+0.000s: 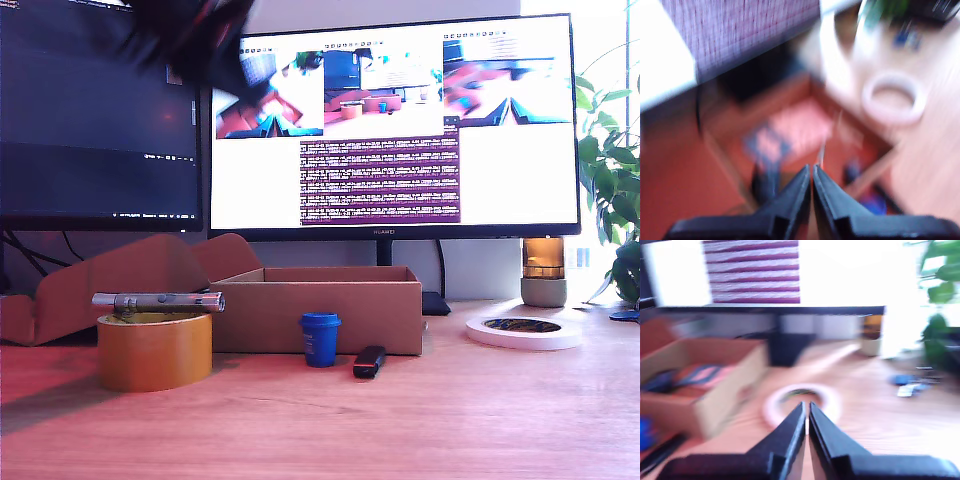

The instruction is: Pick up the scissors and place it inside the cardboard box

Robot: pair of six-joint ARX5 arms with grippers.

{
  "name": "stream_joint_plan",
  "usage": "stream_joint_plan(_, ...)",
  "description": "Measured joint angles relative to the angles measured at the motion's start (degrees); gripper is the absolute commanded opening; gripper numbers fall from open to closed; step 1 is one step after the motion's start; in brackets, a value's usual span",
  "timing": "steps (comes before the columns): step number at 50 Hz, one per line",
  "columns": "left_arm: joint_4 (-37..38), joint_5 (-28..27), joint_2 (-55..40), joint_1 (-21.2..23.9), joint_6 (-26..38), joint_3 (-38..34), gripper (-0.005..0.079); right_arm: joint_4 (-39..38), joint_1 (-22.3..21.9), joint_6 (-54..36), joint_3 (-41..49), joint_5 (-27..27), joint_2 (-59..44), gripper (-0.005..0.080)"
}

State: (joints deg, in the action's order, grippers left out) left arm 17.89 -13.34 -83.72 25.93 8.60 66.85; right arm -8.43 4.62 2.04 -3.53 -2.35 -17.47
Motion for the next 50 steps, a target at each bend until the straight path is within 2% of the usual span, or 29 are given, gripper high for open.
stream_joint_plan(11,-8.1,0.9,12.2,-5.3,-2.3,-13.0,-0.0019,-0.9,-5.2,1.0,0.0,0.2,0.0,-0.0011)
stream_joint_plan(25,-15.0,0.9,24.2,-14.0,-4.2,-27.5,-0.0019,0.8,-5.4,0.9,0.0,0.2,0.0,-0.0011)
stream_joint_plan(38,-21.9,0.9,34.1,-19.8,-7.8,-38.8,-0.0019,9.1,-5.4,0.9,0.0,0.2,0.0,-0.0011)
stream_joint_plan(50,-26.2,1.6,43.1,-20.9,-10.8,-50.2,-0.0019,17.9,-5.4,0.9,0.0,0.2,0.0,-0.0011)
